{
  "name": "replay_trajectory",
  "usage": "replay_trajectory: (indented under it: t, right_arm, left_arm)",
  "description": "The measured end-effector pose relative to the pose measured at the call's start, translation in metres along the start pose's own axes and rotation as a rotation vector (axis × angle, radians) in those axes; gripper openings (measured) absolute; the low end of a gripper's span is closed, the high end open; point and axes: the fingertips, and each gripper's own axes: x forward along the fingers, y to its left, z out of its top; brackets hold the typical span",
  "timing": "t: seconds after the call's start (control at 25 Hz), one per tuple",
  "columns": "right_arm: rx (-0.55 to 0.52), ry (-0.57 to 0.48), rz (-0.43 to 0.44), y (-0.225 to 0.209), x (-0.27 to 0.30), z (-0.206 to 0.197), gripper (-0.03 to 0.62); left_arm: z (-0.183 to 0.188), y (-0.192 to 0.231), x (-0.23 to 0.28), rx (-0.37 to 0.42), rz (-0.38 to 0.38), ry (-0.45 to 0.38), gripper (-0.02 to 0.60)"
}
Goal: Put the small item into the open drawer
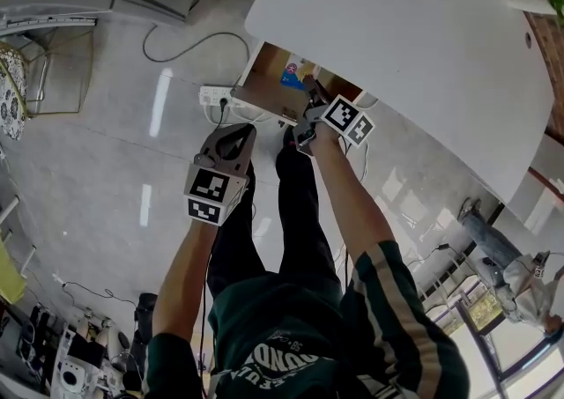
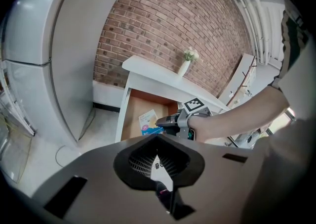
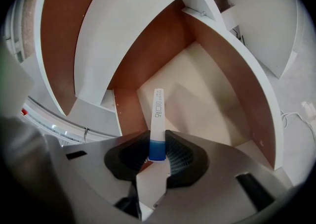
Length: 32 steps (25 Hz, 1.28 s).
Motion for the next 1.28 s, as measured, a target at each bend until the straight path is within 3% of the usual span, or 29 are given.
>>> replay_trajectory:
  t: [0.16,0.4,0.52,0.8,1.12,1.28]
  right_arm:
    - [0.006,-0.065,0.040,0.008,0.001,0.013,0.107]
    - [-0.006,-0.023,-0.025,-0.006,0.013,0.007,0.107]
    - [-0.083,0.032,-0.089,-0.013,0.018,0.000,0.112]
    - [-0.382,0.226,-0.248,-0.024,0.033,-0.019,0.121]
    - [-0.386,0.344,-0.252,-0.033,0.038,-0.042,0.115]
    - [-0.447,0.394,-0.269,-0.038,0.037,-0.051,0.115]
  left_arm:
    - [-0.003,0.002,-0.002,-0.006,-0.003,0.004,0.015]
    - [-0.011,0.007,-0.003,-0.017,-0.003,0.015,0.015]
    - [-0.014,0.009,-0.003,-0.021,-0.005,0.016,0.015]
    - [-0.018,0.015,-0.004,-0.039,-0.003,0.016,0.015]
    - [-0.022,0.015,-0.005,-0.047,-0.004,0.024,0.015]
    - [-0.022,0.017,-0.006,-0.048,-0.004,0.027,0.015]
